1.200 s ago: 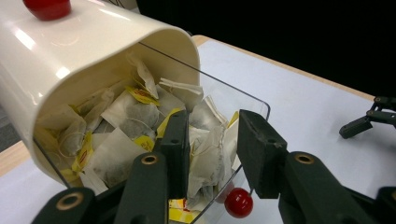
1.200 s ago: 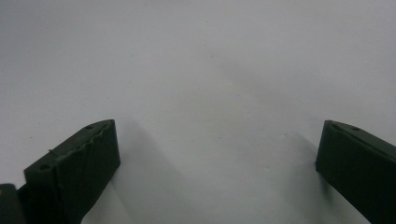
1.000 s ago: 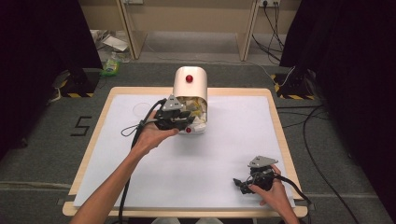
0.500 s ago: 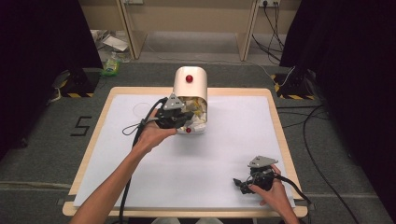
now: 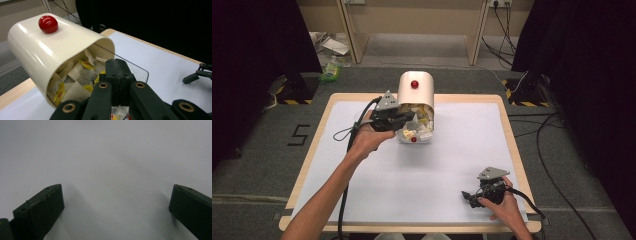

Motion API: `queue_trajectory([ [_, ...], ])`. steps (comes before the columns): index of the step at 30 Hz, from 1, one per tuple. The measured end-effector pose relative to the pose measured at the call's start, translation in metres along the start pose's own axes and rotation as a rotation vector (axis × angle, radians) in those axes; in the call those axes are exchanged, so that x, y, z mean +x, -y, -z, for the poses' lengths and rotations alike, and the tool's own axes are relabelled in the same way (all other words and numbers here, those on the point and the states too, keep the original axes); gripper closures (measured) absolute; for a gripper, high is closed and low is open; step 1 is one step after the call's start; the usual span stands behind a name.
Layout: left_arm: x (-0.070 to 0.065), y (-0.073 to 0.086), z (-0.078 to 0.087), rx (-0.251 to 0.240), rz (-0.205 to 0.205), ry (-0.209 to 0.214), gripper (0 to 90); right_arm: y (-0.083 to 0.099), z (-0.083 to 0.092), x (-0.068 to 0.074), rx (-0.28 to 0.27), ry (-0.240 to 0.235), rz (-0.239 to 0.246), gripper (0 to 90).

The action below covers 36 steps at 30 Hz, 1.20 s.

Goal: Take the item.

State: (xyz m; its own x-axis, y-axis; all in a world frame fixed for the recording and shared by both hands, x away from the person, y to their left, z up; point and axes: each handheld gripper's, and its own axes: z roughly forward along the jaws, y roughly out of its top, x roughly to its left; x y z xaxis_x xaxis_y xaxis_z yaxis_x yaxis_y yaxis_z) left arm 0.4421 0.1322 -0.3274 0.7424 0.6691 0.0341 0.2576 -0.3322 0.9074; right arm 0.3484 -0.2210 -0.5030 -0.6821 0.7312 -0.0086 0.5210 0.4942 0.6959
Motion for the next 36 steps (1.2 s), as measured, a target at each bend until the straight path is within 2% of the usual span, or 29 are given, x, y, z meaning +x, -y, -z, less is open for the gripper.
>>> queue_trajectory([
  [6, 0.003, -0.004, 0.009, -0.018, 0.0, -0.005, 89.0, 0.0, 0.0, 0.0, 0.0, 0.0, 0.0, 0.2],
  [14, 0.01, -0.012, 0.029, -0.052, 0.002, -0.021, 88.9, 0.0, 0.0, 0.0, 0.0, 0.001, 0.002, 0.2],
  [25, 0.022, -0.008, 0.042, -0.063, 0.022, -0.047, 88.9, 0.0, 0.0, 0.0, 0.0, 0.001, 0.003, 0.2],
  [36, 0.042, 0.0, 0.065, -0.077, 0.049, -0.109, 88.9, 0.0, 0.0, 0.0, -0.001, 0.001, 0.003, 0.2],
])
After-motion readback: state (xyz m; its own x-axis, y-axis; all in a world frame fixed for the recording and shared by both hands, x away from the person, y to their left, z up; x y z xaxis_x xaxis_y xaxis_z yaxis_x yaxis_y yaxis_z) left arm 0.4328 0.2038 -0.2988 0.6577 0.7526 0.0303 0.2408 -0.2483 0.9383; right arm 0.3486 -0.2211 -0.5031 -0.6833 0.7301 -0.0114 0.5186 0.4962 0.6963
